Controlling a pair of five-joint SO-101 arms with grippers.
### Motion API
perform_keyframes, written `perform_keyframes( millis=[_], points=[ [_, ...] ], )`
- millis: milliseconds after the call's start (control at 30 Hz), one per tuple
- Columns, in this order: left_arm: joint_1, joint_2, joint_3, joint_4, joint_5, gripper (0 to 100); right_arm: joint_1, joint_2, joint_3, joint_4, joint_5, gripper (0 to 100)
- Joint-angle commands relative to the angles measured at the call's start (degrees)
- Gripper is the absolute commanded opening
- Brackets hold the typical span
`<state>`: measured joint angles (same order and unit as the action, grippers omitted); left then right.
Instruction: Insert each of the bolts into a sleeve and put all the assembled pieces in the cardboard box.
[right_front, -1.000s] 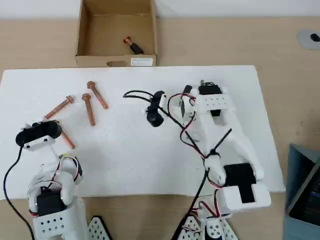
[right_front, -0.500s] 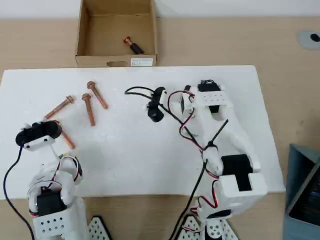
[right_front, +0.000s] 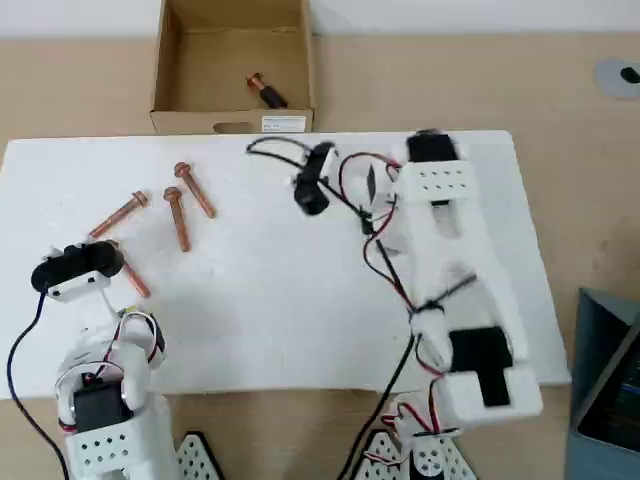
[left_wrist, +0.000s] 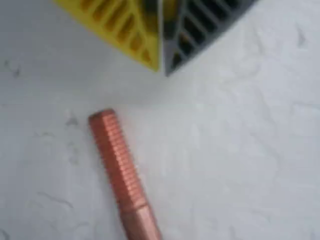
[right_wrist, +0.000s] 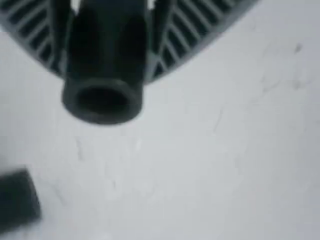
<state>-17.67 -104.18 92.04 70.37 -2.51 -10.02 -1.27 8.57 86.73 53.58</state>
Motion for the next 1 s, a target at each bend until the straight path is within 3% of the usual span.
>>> perform_keyframes(
  millis=[0, 300, 567, 733, 967],
  points=[
    [-0.09, -0.31, -0.18, -1.05, -0.26, 0, 0.57, -8.57, -3.38, 4.48, -3.16, 1.0],
    [-0.09, -0.31, -0.18, -1.05, -0.26, 0, 0.84, -24.48, -2.59, 12.04, -10.46, 1.0],
    [-0.09, -0.31, -0.62, -1.49, -0.26, 0, 7.52, -37.23, 5.93, 12.22, -19.87, 1.0],
    [0.09, -0.22, -8.88, -2.64, 0.00, 0, 12.09, -44.53, 12.09, 12.04, -28.13, 1.0],
    [1.67, 5.14, -20.13, 1.05, -0.26, 1, 17.01, -53.05, 23.87, 7.56, -28.40, 1.0]
  ],
)
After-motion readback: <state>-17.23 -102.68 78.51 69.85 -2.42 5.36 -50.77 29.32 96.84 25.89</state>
